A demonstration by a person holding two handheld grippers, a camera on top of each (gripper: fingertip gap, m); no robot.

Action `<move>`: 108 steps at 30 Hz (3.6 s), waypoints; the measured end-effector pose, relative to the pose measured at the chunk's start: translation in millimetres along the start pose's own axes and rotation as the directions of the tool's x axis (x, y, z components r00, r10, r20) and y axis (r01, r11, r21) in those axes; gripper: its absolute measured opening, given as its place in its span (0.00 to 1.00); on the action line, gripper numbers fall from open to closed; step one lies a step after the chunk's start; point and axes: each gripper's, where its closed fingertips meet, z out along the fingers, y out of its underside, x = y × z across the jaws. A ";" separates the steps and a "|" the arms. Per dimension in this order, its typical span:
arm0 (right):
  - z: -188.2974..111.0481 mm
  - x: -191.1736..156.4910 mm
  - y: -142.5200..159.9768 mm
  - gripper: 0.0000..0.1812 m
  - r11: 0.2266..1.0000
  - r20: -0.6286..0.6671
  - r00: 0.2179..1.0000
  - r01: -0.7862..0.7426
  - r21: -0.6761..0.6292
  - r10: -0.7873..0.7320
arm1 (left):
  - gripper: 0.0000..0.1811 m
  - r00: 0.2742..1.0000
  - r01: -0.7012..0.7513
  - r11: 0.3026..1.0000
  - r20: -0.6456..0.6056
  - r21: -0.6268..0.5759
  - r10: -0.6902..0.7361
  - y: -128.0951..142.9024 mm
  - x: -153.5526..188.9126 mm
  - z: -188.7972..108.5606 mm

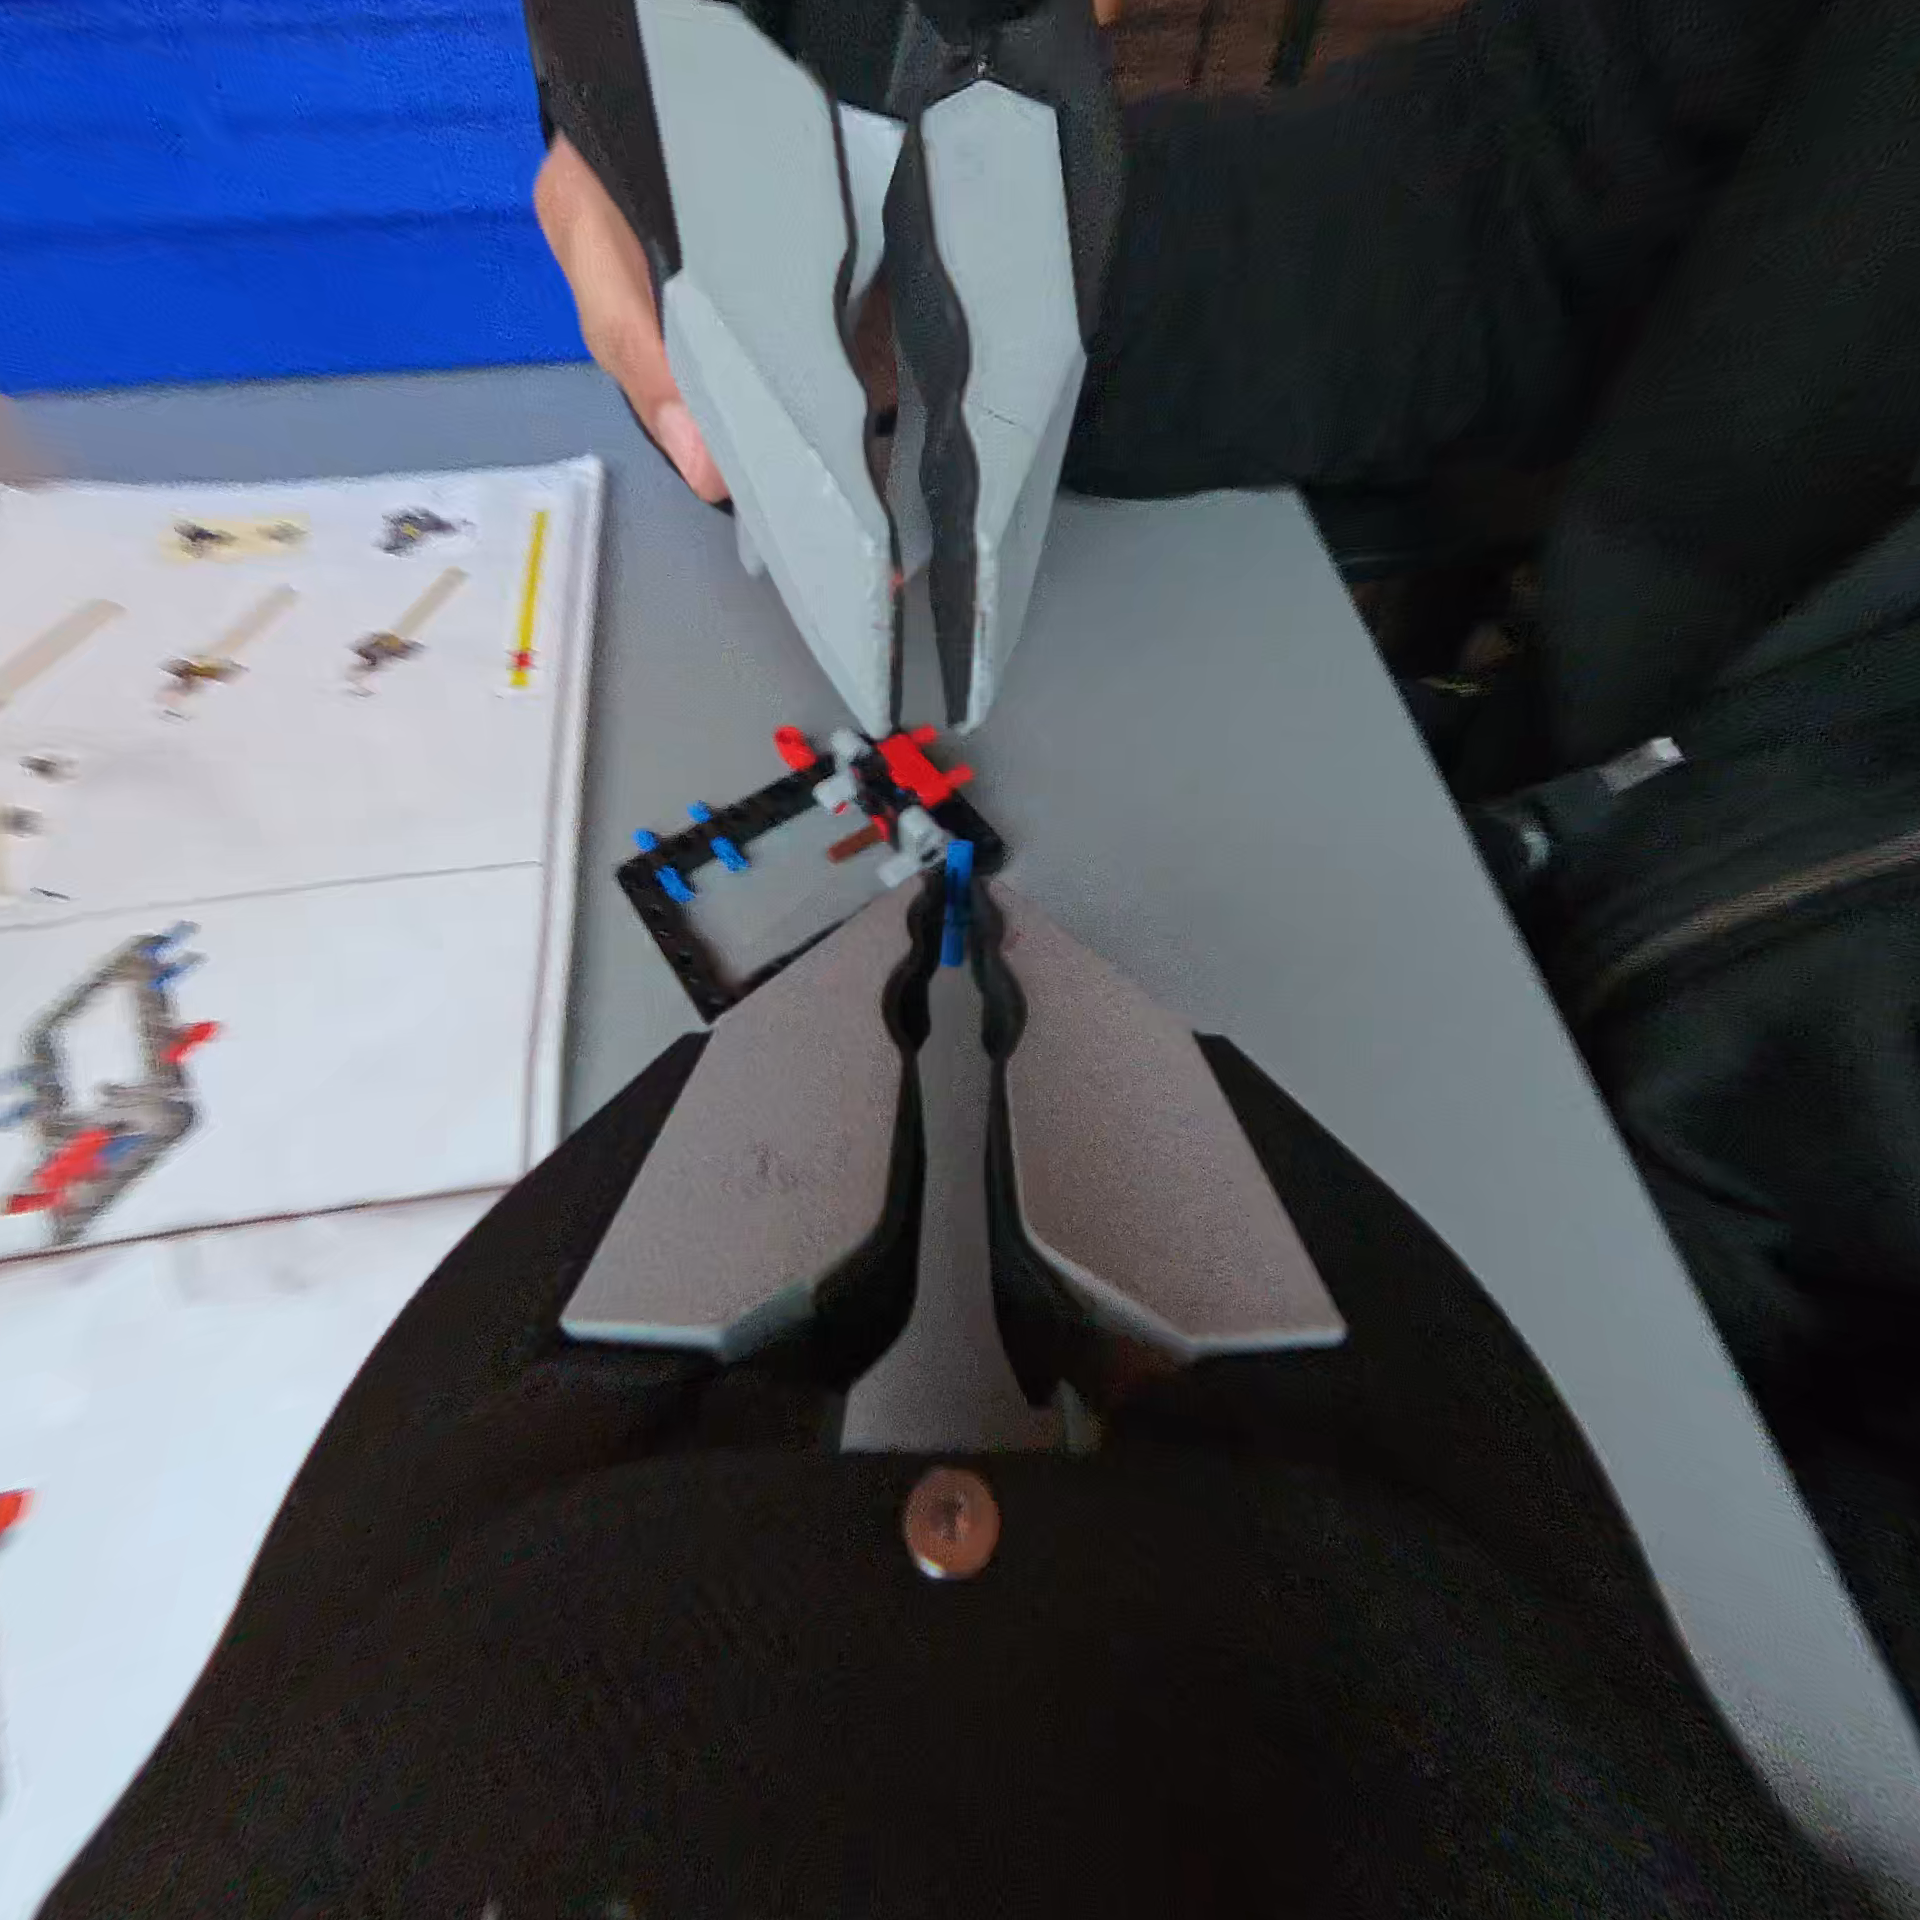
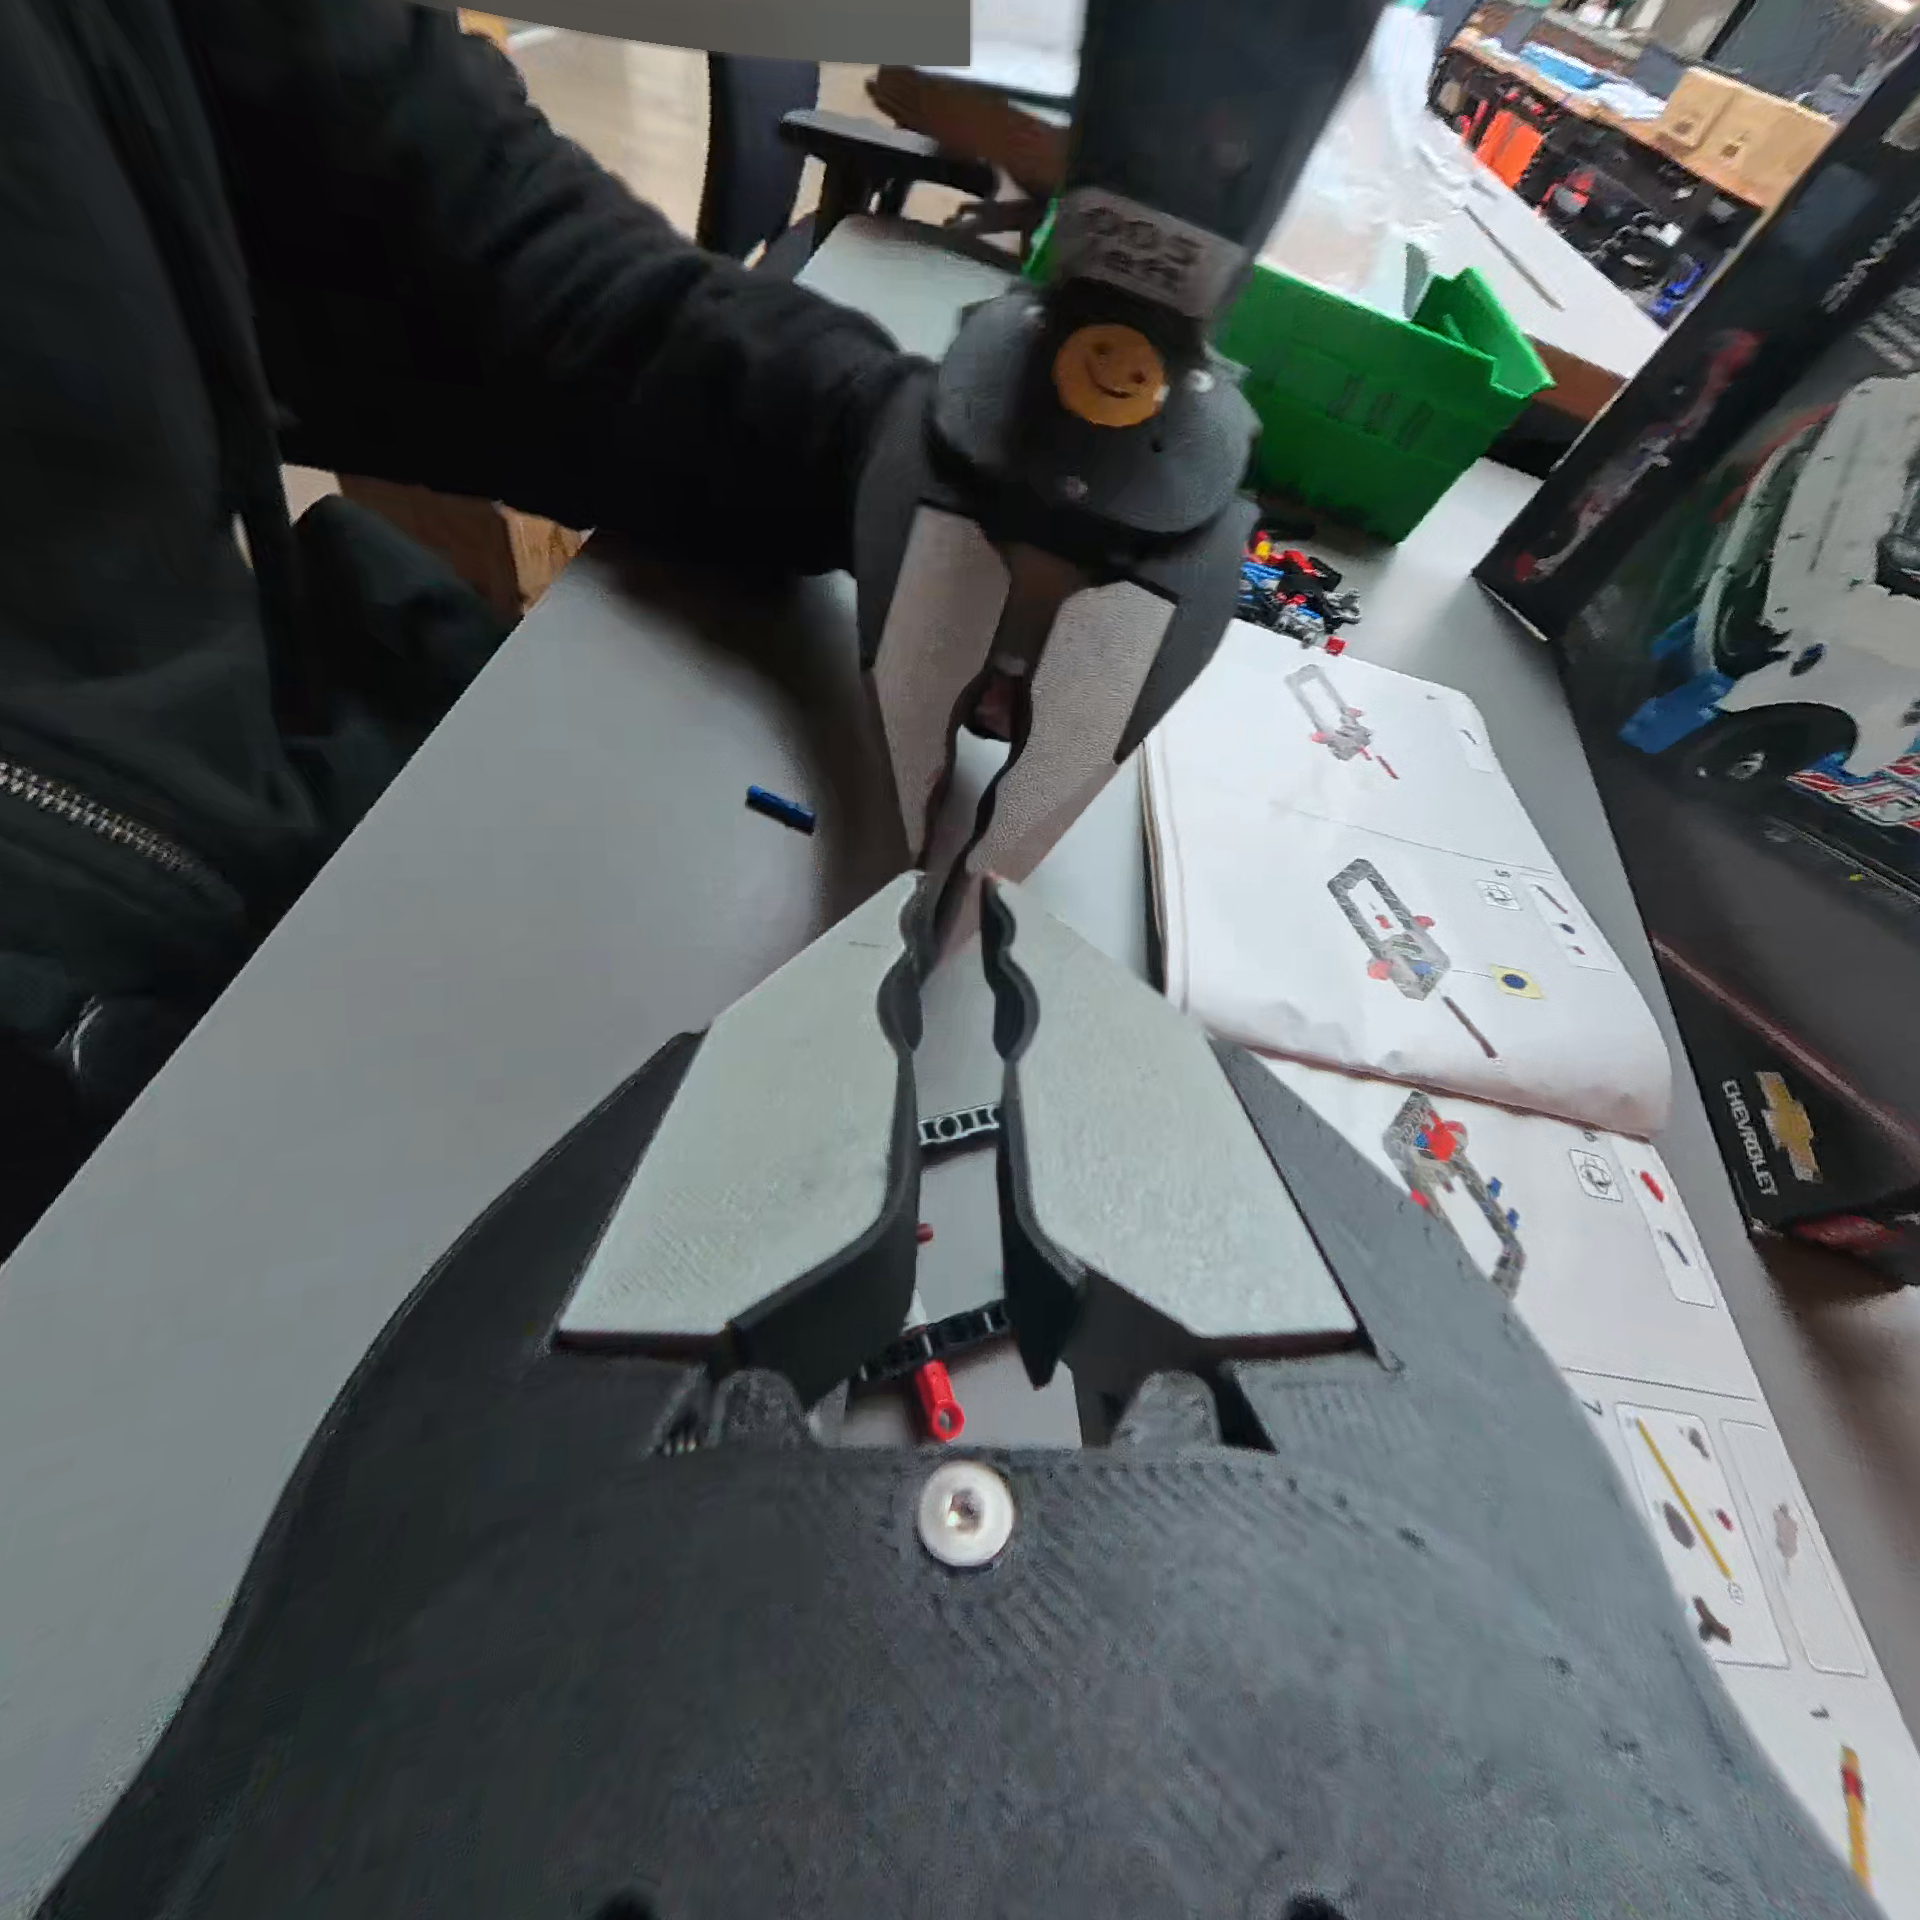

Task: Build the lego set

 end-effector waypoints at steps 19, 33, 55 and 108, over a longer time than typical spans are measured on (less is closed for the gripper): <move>29.4 -30.9 27.4 0.01 0.941 0.053 0.961 0.277 -0.195 -0.272 | 0.01 0.887 0.334 0.939 -0.310 -0.080 -0.342 13.5 20.9 -1.5; 23.8 -12.0 25.3 0.00 0.969 -0.041 0.980 0.186 -0.161 -0.195 | 0.05 0.899 0.364 0.931 -0.252 -0.023 -0.357 5.4 6.5 -5.6; 28.9 -11.0 33.4 0.00 0.945 -0.069 0.967 0.221 -0.243 -0.244 | 0.02 0.895 0.404 0.914 -0.189 -0.036 -0.403 9.7 -1.2 -9.5; 28.8 16.8 55.7 0.00 0.846 -0.213 0.905 0.231 -0.481 -0.368 | 0.01 0.895 0.445 0.895 0.032 -0.018 -0.444 24.2 -31.1 -2.3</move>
